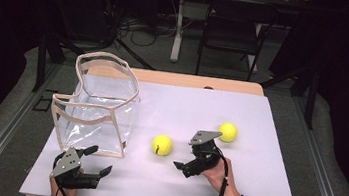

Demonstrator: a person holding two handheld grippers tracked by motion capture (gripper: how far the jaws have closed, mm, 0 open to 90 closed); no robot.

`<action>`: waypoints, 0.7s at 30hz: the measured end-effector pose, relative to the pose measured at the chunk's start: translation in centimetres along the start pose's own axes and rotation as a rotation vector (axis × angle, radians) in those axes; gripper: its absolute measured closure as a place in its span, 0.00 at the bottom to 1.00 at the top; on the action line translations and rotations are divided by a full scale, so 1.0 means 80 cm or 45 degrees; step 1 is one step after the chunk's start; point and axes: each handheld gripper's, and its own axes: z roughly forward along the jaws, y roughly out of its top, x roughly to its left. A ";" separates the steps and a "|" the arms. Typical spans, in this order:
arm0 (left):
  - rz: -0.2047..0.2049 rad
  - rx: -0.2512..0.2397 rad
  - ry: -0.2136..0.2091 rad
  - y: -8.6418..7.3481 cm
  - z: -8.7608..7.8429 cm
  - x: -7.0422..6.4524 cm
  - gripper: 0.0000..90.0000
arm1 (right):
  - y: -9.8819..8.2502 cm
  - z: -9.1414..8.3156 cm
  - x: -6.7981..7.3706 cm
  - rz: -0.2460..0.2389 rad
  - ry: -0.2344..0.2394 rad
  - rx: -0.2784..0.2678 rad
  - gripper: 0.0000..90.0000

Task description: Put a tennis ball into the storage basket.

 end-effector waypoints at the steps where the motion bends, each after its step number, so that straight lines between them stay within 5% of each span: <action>1: 0.000 0.000 0.000 0.000 0.000 0.000 0.18 | 0.000 0.000 0.000 0.000 0.000 0.000 0.00; 21: -0.005 -0.013 0.019 0.000 -0.002 0.001 0.18 | 0.034 0.034 0.011 -0.054 0.036 0.032 0.00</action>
